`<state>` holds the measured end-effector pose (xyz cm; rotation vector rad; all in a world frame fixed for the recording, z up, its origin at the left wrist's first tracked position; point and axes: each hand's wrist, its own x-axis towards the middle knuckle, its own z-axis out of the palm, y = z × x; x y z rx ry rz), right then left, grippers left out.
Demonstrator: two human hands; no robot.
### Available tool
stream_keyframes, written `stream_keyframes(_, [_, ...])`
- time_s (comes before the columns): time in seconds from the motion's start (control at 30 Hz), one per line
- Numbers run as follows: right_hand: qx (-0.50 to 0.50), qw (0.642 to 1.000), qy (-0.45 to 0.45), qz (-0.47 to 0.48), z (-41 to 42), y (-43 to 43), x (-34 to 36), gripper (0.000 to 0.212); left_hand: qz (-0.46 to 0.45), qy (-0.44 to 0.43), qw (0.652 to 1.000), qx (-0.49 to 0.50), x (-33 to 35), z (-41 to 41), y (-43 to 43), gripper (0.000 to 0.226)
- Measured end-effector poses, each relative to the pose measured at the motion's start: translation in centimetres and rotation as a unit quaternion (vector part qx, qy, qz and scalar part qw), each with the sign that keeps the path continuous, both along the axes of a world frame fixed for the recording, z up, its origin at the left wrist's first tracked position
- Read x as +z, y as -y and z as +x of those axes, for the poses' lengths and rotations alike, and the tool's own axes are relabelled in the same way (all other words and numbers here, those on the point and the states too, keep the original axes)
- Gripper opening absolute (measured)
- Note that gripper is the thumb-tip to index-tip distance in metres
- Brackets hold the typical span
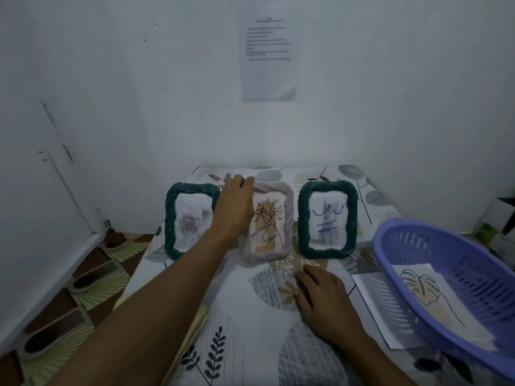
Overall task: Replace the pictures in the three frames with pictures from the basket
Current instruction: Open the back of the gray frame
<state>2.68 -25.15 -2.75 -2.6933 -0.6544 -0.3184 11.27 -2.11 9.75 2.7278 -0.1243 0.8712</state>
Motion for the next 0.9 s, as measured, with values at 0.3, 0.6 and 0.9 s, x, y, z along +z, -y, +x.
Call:
stream_keyframes(0.3, [0.009,0.999,0.024,0.028,-0.3,0.0,0.2,0.034,-0.19,0.023,0.981,-0.041,1.8,-2.4,0.0,0.033])
stream_keyframes(0.6, [0.038,0.97,0.082,0.226,-1.7,-2.0,7.8,0.036,-0.339,0.025,0.938,-0.063,4.2,-7.0,0.8,0.032])
stream_keyframes(0.9, [0.038,0.973,0.099,0.206,-4.0,-4.0,13.4,0.037,-0.331,0.017,0.938,-0.099,4.5,-11.5,4.9,0.024])
